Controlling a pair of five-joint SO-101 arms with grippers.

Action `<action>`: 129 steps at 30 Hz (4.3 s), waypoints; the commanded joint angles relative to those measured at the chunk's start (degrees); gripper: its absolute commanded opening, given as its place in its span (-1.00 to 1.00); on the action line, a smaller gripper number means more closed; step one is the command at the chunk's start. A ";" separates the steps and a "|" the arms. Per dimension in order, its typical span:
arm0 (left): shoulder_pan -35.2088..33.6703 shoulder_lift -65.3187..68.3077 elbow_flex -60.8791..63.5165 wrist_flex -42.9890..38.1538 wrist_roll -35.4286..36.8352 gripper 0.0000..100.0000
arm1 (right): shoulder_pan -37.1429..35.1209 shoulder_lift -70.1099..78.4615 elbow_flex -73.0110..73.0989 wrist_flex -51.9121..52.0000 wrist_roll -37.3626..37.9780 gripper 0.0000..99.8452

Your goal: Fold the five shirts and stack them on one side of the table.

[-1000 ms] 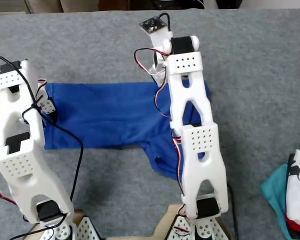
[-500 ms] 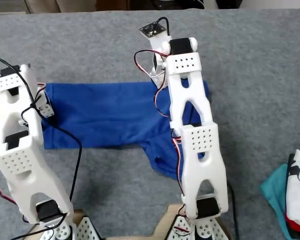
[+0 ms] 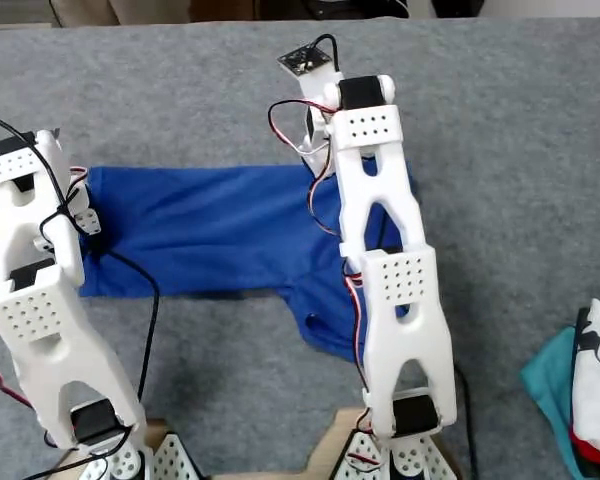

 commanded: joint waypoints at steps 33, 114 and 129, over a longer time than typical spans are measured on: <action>1.67 3.21 -19.16 8.88 -0.35 -0.96 | 1.01 -5.58 -0.04 0.97 0.09 -0.99; 9.23 20.09 -52.40 13.27 -0.62 -0.96 | 7.25 -32.75 38.29 -0.79 0.35 -0.99; 7.30 18.24 -40.62 4.04 -3.69 -0.96 | 10.15 -34.42 74.42 -27.08 -1.49 -0.99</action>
